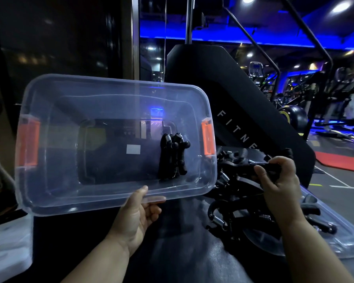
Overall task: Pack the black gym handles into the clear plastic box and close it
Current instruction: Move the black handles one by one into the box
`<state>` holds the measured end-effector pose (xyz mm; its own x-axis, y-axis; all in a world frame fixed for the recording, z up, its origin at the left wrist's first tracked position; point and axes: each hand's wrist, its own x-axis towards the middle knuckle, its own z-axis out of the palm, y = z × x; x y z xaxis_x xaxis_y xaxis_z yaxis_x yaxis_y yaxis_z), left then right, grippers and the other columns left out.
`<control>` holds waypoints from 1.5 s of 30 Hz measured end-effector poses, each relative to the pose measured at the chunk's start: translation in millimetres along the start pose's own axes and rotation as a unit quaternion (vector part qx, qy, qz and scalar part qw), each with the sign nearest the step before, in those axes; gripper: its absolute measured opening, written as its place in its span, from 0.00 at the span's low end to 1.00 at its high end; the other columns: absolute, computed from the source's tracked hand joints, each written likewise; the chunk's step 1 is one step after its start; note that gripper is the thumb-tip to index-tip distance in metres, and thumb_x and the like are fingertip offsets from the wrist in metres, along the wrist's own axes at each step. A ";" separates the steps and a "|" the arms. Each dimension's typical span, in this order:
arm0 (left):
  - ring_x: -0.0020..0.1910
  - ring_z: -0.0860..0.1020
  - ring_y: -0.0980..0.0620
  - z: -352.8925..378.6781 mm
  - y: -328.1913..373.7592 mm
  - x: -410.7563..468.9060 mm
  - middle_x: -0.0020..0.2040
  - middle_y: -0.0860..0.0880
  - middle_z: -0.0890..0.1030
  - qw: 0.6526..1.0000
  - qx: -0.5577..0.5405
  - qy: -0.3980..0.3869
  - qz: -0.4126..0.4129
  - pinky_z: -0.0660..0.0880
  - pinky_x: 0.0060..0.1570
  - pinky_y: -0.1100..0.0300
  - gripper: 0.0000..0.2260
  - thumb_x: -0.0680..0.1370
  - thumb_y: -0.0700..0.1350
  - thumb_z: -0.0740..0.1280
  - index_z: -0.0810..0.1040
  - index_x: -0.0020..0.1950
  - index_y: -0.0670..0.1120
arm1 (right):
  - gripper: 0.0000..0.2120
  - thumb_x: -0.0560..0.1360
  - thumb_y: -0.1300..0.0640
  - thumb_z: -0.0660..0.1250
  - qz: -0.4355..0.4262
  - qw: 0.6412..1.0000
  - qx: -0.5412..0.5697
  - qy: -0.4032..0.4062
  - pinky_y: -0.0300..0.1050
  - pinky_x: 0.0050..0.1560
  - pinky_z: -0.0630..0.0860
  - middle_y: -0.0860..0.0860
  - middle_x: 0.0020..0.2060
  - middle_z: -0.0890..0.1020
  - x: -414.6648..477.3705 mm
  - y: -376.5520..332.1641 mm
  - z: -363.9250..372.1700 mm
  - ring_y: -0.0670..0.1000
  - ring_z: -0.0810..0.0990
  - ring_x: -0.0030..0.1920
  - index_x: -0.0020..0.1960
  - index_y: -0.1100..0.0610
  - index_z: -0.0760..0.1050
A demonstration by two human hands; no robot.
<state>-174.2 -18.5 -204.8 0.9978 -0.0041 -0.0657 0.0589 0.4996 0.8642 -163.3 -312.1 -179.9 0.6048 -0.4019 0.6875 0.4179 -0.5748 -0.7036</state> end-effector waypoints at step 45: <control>0.27 0.77 0.56 -5.3 -5.1 6.4 0.37 0.45 0.84 1.000 0.017 0.001 0.000 0.70 0.37 0.59 0.23 0.79 0.50 0.58 0.72 0.62 0.31 | 0.22 0.68 0.57 0.75 -0.016 0.954 -0.297 0.026 0.57 0.67 0.60 0.54 0.67 0.69 -3.0 -0.4 -6.9 0.58 0.62 0.68 0.61 0.53 0.75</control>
<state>-168.3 -16.5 -212.3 0.9977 -0.0024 -0.0674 0.0606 0.4706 0.8803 -170.0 -315.6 -180.5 0.5566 -0.4032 0.7264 -0.0311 -0.8838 -0.4668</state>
